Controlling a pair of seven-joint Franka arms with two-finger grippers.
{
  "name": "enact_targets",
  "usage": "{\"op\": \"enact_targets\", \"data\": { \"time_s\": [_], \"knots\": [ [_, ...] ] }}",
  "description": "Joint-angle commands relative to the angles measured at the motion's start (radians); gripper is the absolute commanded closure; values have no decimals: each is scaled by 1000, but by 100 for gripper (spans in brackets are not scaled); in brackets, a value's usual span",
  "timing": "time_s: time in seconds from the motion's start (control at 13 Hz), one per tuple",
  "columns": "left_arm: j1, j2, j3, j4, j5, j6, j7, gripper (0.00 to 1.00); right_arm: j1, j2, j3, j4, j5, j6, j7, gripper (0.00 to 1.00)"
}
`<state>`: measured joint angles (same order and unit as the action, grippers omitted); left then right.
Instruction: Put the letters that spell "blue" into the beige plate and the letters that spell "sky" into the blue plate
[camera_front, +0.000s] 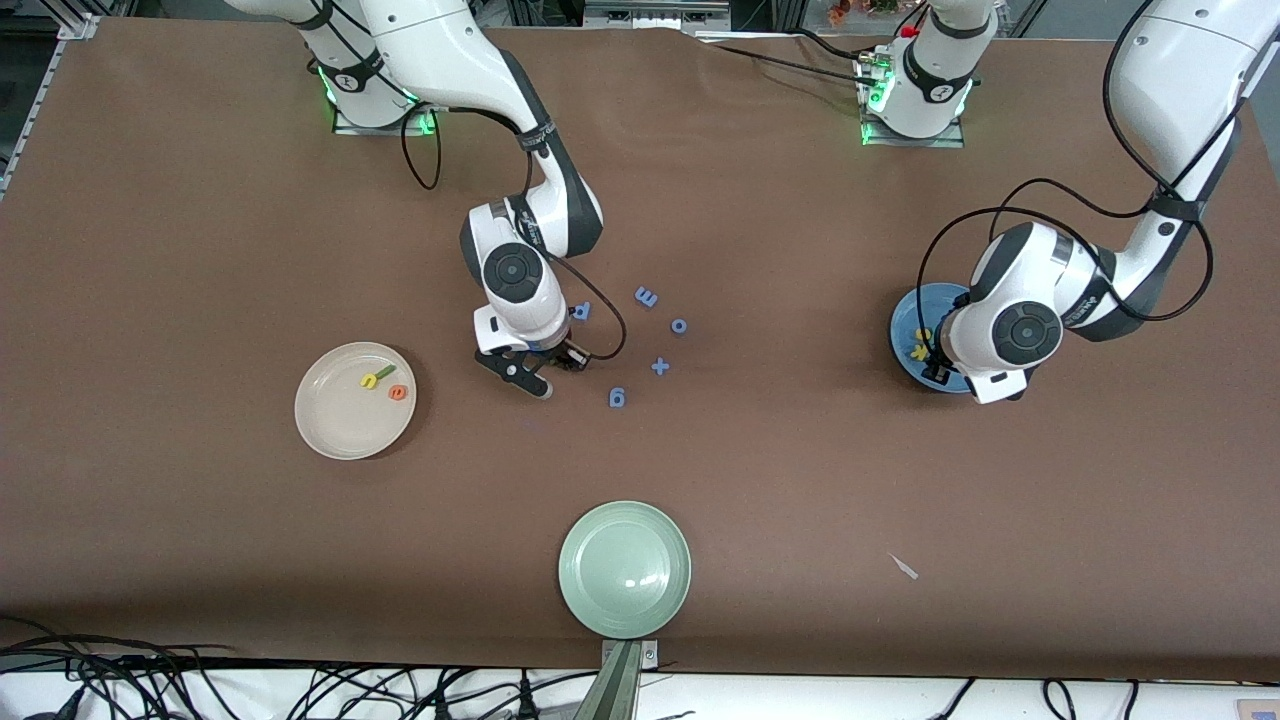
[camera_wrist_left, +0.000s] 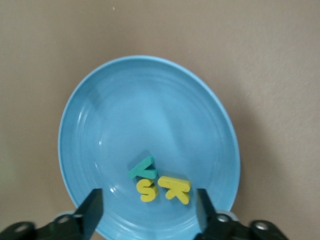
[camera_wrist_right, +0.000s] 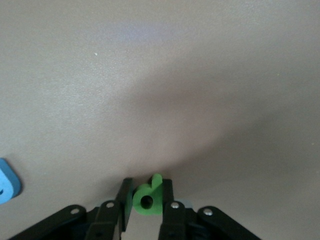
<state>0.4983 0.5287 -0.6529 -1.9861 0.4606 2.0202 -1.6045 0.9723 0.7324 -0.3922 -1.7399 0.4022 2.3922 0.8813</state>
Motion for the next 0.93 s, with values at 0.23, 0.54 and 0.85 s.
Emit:
{"op": "enact_targets", "data": {
  "time_s": [0.23,0.54,0.85],
  "knots": [
    [11,-39,4,144,1,-40,57,0,11,-82,-241,14,18,-317,-357,98],
    [49,-42,9,269,-11,-113,208,0,9,-87,-450,-9,20,-441,-752,95],
    [112,-49,18,418,-11,-243,403,0,2,-93,-533,-79,27,-415,-944,48]
  ]
}}
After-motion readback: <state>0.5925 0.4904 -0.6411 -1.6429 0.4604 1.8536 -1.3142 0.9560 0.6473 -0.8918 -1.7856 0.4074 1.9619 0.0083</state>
